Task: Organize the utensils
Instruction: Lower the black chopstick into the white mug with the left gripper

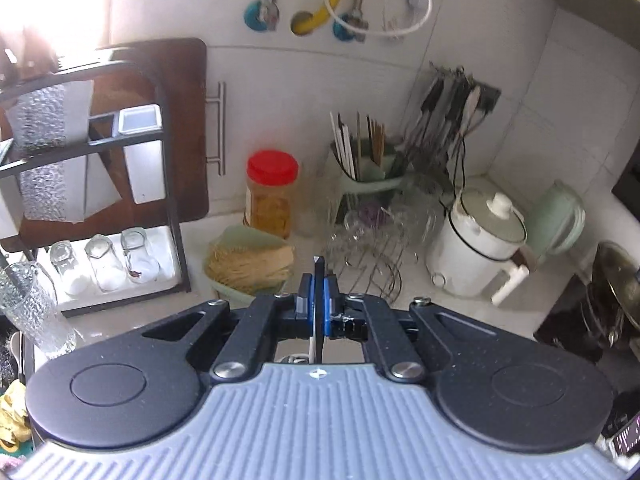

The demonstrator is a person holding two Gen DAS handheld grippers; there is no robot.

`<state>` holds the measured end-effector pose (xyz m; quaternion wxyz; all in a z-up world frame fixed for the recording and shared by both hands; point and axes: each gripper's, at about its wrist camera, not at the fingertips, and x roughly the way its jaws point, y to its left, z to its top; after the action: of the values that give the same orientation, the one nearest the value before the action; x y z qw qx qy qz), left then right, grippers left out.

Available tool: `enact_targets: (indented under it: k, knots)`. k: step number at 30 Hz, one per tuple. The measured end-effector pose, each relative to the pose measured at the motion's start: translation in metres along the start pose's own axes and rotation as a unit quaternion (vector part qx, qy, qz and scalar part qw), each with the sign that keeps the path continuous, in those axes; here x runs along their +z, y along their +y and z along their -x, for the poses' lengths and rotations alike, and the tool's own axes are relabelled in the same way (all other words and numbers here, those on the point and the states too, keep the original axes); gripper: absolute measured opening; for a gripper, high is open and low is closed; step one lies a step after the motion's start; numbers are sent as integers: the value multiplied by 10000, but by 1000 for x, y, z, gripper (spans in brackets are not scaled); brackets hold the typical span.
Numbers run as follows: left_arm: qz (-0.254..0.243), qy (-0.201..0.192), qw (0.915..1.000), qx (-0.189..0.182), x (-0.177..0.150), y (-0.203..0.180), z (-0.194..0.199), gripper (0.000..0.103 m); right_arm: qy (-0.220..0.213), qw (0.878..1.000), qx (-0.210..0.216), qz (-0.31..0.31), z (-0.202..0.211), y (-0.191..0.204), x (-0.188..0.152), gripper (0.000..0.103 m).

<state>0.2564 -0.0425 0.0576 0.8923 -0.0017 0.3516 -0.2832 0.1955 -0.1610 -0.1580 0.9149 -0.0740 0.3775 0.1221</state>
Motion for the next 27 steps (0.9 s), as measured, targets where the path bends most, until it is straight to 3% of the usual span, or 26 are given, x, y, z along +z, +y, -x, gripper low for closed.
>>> enact_targets:
  k: [10, 13, 19, 27]
  knots:
    - [-501, 881, 9942, -374, 6, -8, -35, 5, 2, 10000, -1, 0, -1, 1, 0, 91]
    - [-475, 1359, 9882, -527, 7, -7, -48, 5, 26, 10000, -17, -8, -1, 1, 1, 91]
    - [-320, 1858, 9807, -523, 0, 1, -68, 5, 44, 10000, -44, -48, -2, 1, 2, 91]
    - [-130, 2019, 9777, -570, -10, 3, -79, 5, 15, 10000, -33, 16, -1, 1, 1, 91]
